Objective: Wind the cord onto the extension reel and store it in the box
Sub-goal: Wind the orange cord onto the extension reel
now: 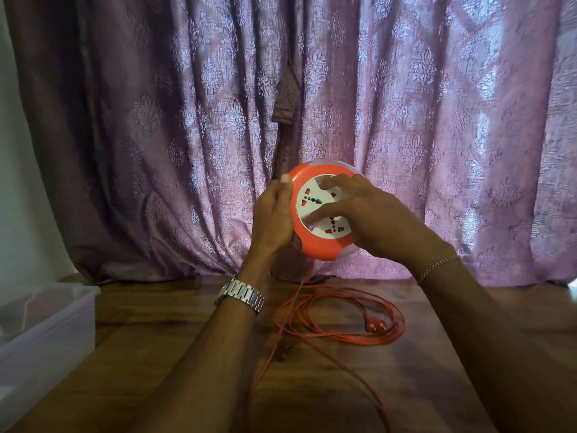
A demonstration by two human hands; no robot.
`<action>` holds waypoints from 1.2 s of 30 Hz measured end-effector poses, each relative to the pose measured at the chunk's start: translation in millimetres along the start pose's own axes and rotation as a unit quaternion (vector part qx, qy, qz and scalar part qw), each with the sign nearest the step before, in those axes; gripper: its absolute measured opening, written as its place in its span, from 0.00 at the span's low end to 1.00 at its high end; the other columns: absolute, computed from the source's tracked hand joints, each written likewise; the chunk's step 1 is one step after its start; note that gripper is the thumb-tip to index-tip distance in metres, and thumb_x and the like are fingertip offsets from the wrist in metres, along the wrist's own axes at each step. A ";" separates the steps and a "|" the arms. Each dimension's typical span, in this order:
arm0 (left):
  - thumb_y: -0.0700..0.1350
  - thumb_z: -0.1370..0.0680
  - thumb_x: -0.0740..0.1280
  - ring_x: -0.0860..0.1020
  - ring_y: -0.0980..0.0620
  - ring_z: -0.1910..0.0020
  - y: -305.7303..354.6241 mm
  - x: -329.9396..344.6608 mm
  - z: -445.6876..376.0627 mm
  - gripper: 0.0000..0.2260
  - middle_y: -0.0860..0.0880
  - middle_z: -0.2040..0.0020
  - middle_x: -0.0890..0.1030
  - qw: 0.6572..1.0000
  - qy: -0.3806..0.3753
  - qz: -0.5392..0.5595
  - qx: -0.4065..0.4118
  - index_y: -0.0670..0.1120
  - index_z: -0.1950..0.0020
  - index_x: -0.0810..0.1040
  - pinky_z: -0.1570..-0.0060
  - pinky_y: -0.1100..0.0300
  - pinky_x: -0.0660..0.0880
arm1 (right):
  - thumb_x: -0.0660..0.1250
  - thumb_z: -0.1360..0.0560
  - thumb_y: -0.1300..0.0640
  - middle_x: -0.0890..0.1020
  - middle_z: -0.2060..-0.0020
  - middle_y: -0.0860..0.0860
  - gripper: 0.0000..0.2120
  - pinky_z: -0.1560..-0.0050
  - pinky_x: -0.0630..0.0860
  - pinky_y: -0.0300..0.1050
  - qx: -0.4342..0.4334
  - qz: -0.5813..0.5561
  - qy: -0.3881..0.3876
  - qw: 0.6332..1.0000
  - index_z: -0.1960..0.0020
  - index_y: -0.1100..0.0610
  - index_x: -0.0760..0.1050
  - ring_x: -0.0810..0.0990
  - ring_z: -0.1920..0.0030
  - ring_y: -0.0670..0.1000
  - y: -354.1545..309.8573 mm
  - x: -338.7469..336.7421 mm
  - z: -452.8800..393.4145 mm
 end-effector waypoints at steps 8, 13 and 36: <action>0.68 0.22 0.56 0.84 0.40 0.53 2.4 2.9 0.3 0.29 0.42 0.55 0.86 1.000 -0.005 -0.009 0.010 0.43 0.50 0.81 0.49 0.39 0.80 | 0.70 0.30 0.52 0.73 0.40 0.49 0.23 0.57 0.73 0.47 0.065 0.001 0.079 0.995 0.42 0.28 0.74 0.77 0.42 0.53 -2.2 -6.8 2.1; 0.70 0.25 0.56 0.83 0.40 0.58 3.3 2.6 -1.0 0.29 0.42 0.59 0.84 1.000 -0.003 -0.011 0.024 0.45 0.54 0.80 0.54 0.38 0.80 | 0.67 0.36 0.44 0.78 0.48 0.51 0.27 0.55 0.76 0.50 0.156 -0.007 0.104 0.982 0.38 0.28 0.71 0.80 0.51 0.59 2.3 -4.8 4.2; 0.70 0.25 0.56 0.81 0.43 0.59 -6.7 -2.6 -3.5 0.28 0.45 0.60 0.83 1.000 0.013 -0.009 -0.005 0.46 0.57 0.77 0.50 0.39 0.79 | 0.70 0.29 0.63 0.66 0.29 0.53 0.29 0.43 0.70 0.51 0.020 0.010 -0.001 1.000 0.36 0.34 0.73 0.65 0.38 0.58 -6.6 4.0 -2.4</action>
Point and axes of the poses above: each hand's wrist, its own z-axis away from the middle knuckle, its own x-axis out of the palm, y = z × x, the point moved 6 cm from there along -z, towards the middle knuckle
